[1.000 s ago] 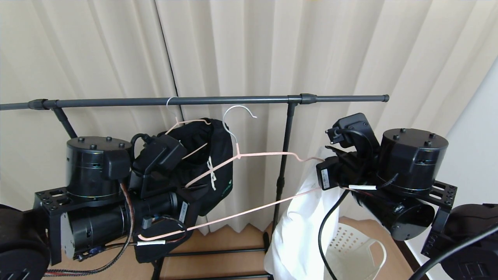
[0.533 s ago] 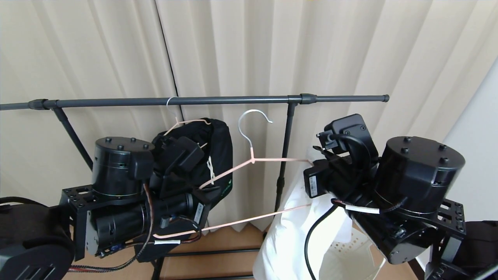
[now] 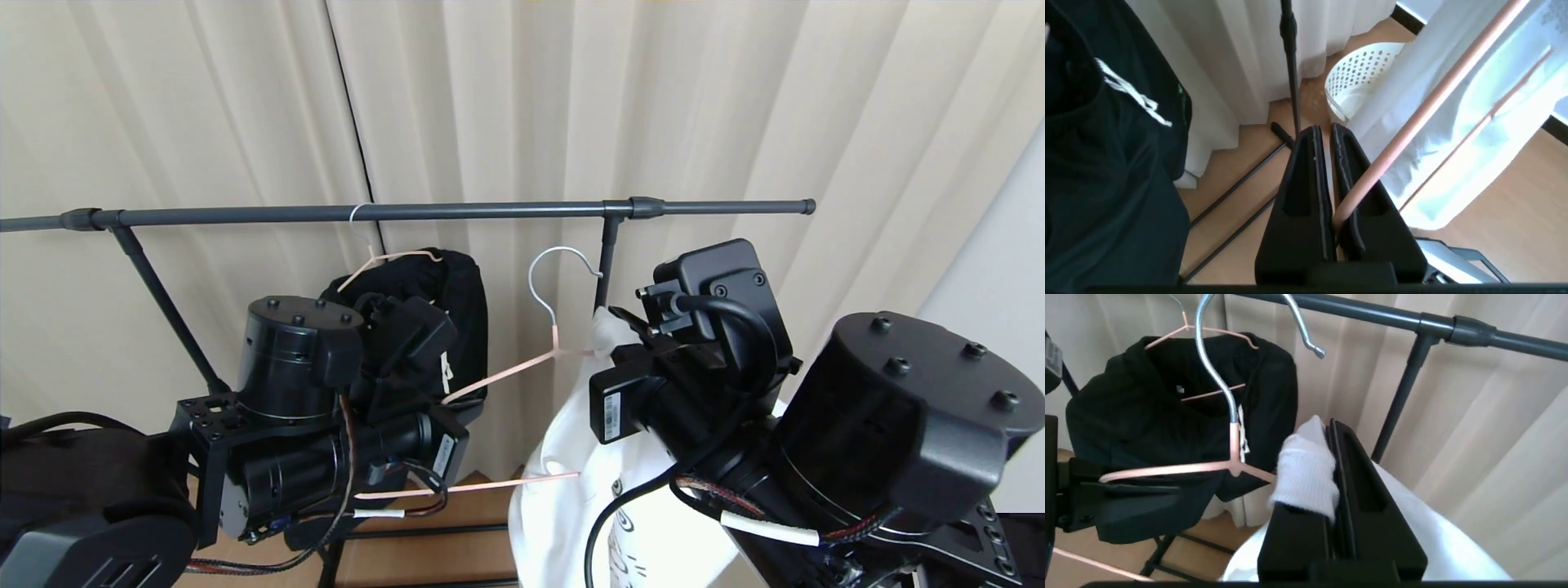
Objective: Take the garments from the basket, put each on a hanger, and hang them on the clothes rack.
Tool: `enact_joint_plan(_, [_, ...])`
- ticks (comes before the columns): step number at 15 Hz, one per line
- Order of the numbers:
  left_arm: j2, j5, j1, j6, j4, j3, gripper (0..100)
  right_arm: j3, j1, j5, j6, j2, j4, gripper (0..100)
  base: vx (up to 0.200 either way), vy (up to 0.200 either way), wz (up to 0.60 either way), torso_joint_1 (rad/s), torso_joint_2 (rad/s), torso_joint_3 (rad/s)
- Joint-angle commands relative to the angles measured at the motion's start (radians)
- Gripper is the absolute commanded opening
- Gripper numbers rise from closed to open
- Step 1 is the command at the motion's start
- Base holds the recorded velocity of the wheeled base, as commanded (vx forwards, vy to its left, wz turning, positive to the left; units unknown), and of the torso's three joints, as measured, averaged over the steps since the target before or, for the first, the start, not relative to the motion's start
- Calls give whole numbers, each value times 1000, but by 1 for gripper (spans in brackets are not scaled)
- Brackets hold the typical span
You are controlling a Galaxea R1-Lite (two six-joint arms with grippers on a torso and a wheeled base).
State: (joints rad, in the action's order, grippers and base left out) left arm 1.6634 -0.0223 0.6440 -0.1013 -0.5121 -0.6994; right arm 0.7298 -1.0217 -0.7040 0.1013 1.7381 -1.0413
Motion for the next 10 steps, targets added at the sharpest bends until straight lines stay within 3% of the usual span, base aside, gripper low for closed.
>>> enact_joint_plan(1, [2, 1, 0, 0, 0, 9, 0, 5, 2, -2, 0, 5, -2, 0, 0, 0, 0, 0, 0, 0])
enact_joint_plan(10, [-5, 1, 22, -2, -25, 35, 0, 0, 2, -12, 0, -8, -20, 0, 0, 0, 0, 0, 0, 0])
